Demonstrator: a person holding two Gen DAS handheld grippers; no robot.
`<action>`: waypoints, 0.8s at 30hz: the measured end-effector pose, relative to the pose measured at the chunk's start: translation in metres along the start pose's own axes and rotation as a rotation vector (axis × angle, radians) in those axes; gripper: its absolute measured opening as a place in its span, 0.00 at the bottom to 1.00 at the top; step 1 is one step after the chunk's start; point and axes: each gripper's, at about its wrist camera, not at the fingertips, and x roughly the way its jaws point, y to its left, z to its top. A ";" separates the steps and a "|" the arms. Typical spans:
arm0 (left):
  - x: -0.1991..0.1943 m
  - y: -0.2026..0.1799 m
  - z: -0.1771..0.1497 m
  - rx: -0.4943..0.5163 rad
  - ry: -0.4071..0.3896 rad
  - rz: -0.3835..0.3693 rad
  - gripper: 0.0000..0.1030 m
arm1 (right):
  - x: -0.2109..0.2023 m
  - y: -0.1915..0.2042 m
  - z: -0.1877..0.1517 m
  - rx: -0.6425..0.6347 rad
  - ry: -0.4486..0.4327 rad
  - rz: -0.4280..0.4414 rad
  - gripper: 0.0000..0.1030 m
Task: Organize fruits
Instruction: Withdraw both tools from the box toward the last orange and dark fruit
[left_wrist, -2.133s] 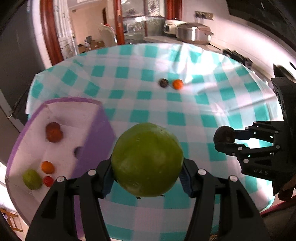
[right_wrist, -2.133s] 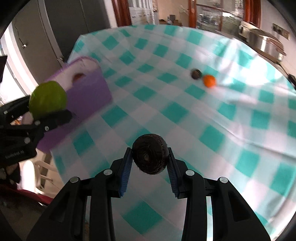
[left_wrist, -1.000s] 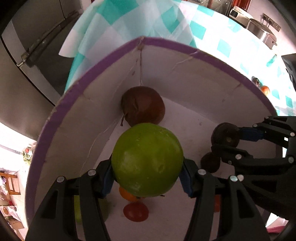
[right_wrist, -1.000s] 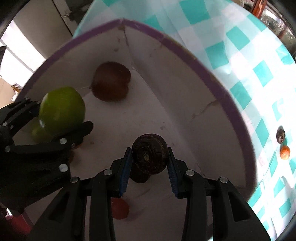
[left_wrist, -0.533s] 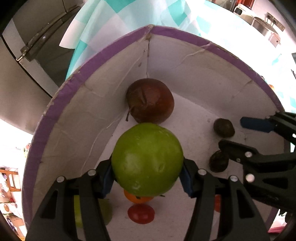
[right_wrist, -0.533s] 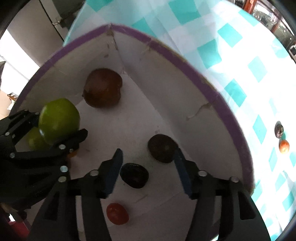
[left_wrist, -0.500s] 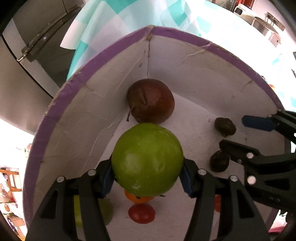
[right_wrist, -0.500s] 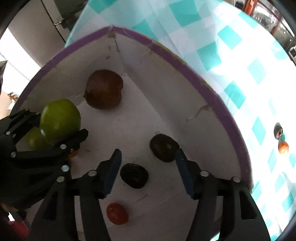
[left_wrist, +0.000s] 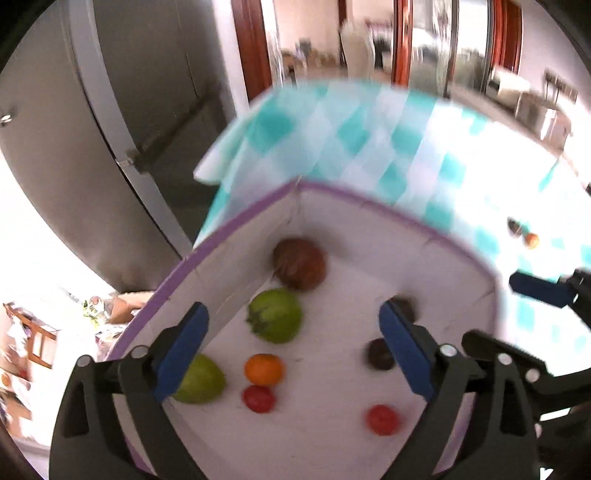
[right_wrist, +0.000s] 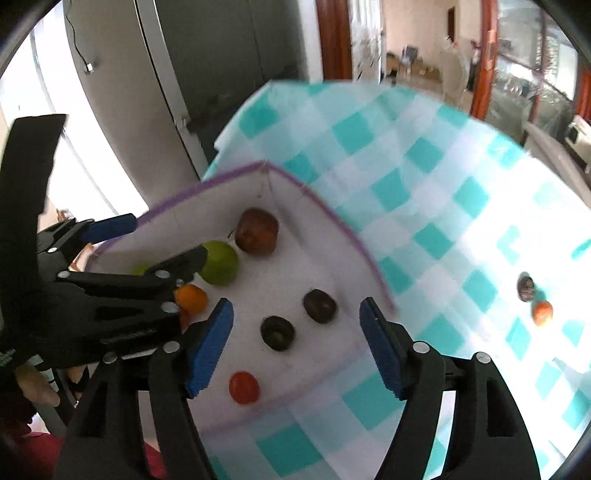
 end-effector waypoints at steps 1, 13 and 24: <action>-0.013 -0.009 -0.001 -0.005 -0.033 -0.004 0.96 | -0.011 -0.008 -0.004 0.014 -0.021 0.003 0.70; -0.095 -0.192 -0.072 0.304 -0.123 -0.193 0.98 | -0.061 -0.146 -0.136 0.334 0.020 -0.114 0.70; -0.038 -0.277 -0.111 0.522 0.103 -0.293 0.98 | -0.041 -0.220 -0.220 0.533 0.174 -0.210 0.70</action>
